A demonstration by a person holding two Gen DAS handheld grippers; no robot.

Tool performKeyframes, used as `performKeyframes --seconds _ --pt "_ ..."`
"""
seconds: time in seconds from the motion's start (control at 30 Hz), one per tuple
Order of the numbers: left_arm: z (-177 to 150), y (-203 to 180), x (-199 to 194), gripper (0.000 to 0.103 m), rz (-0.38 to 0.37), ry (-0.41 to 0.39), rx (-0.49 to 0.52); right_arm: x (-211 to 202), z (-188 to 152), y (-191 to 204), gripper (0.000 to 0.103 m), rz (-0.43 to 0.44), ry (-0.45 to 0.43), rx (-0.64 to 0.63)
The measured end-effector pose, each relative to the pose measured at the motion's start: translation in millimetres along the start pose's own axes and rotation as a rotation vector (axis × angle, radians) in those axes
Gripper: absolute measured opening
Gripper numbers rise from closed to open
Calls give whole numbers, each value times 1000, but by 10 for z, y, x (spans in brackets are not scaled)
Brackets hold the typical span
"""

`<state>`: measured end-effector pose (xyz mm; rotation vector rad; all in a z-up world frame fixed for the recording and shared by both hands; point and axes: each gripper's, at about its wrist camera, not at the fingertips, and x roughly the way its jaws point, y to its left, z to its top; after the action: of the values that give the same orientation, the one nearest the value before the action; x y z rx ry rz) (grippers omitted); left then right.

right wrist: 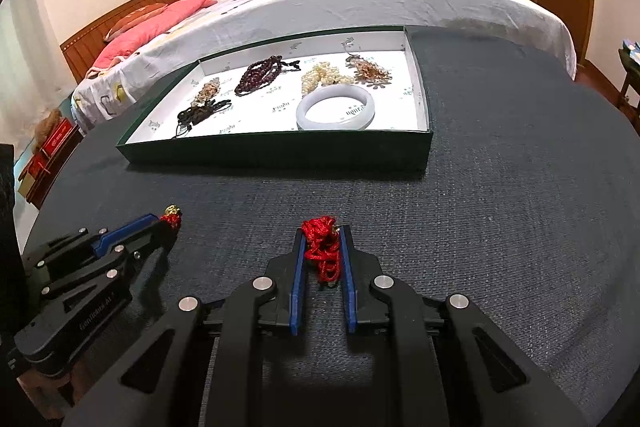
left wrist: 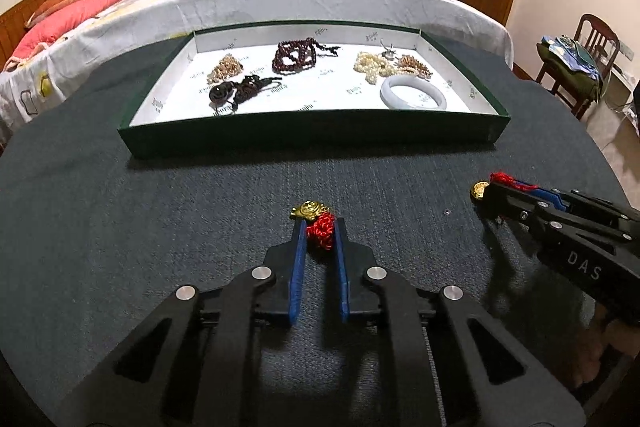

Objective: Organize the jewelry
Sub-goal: 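Carry both red-tasseled charms over the box and lower them inside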

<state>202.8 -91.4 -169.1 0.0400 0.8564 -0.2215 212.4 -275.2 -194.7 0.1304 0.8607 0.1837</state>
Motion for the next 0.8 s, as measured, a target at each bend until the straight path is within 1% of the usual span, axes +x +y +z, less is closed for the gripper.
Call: performKeyframes --seconds 0.13,0.4,0.6,0.8 --pt "47 49 -66 13 7 -16 -4 -27 14 38 17 0 -10 -6" --pt "262 113 -314 13 36 -100 -1 -158 162 141 17 11 -59 -28" --pt "507 157 -401 13 38 -158 -3 -243 434 308 17 27 -124 -69" --pt "797 206 -348 13 46 -214 -2 -201 789 481 17 40 -194 -109"
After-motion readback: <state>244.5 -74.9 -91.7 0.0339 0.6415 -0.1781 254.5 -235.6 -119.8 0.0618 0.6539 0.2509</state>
